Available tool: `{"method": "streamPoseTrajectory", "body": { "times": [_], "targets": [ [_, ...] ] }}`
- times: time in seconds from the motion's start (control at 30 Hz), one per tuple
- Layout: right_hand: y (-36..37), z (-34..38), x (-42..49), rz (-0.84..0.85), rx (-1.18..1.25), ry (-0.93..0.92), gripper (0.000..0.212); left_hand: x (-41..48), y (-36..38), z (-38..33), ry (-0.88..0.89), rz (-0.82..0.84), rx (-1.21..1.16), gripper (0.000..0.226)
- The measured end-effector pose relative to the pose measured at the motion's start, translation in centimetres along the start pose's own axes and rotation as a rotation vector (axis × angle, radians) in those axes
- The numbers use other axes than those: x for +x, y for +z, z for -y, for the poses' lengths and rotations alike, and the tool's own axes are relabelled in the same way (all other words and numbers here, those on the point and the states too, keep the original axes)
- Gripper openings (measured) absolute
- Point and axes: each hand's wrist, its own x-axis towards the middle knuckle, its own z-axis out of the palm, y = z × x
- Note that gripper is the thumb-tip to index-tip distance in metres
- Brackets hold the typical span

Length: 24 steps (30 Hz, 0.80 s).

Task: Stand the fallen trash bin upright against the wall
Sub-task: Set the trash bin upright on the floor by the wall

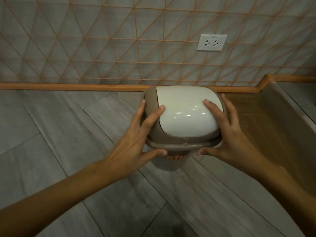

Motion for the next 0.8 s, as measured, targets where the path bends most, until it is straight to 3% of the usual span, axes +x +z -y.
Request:
{"method": "streamPoseTrajectory", "body": {
  "times": [0.2,0.8],
  "targets": [
    [0.7,-0.4,2.3,0.014,0.054,-0.04,0.112,1.1,-1.4,1.4,-0.018,-0.007,0.007,0.096],
    [3.4,0.1,14.3,0.063,0.161,0.003,0.114,7.5,-5.7,8.2,-0.154,-0.092,-0.062,0.106]
  ]
}}
